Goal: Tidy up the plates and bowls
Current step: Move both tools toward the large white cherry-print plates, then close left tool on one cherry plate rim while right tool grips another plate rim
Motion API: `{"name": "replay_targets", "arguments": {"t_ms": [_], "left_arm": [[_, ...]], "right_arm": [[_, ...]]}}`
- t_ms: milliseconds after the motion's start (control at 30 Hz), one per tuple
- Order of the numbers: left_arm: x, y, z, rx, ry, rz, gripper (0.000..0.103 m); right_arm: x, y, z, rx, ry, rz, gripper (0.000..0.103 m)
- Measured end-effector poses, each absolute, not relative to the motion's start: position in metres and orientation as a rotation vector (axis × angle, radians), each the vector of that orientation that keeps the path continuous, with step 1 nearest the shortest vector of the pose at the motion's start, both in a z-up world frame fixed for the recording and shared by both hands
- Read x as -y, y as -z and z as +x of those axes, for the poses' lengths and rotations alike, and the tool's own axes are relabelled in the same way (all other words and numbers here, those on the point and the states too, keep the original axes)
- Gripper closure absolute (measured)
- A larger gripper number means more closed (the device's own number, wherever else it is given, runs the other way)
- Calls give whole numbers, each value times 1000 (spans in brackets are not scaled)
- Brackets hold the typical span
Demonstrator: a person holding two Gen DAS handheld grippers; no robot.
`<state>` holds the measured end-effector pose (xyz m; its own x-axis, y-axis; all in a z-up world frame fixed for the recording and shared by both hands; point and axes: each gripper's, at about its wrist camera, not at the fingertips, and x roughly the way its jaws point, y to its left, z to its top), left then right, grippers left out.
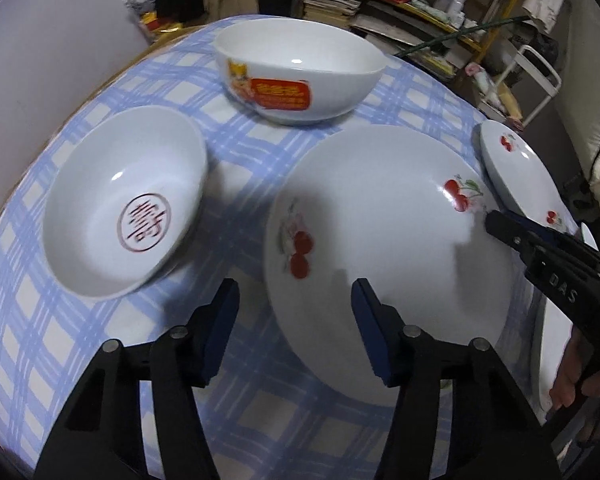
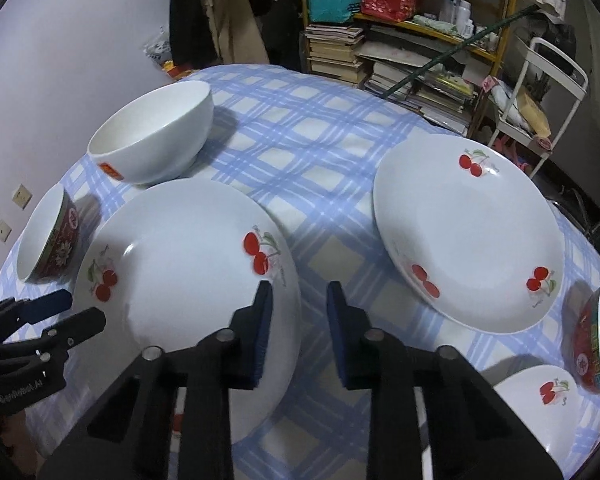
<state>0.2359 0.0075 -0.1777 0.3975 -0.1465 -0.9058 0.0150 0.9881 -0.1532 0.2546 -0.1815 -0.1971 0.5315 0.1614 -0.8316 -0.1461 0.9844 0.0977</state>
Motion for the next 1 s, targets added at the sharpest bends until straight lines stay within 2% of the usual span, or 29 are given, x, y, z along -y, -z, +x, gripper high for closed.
{"name": "replay_targets", "arguments": {"t_ms": [67, 133, 300, 1000], "left_arm": [[-7, 181, 239, -1174, 123, -150, 63], [-4, 185, 244, -1189, 89, -118, 77], [-12, 185, 254, -1208, 79, -164, 85], [1, 152, 226, -1170, 187, -56, 86]], "right_arm": [[181, 201, 258, -1007, -188, 29, 88], [180, 205, 260, -1014, -195, 31, 88], [179, 208, 261, -1026, -195, 40, 89], [196, 193, 201, -1079, -134, 97, 88]]}}
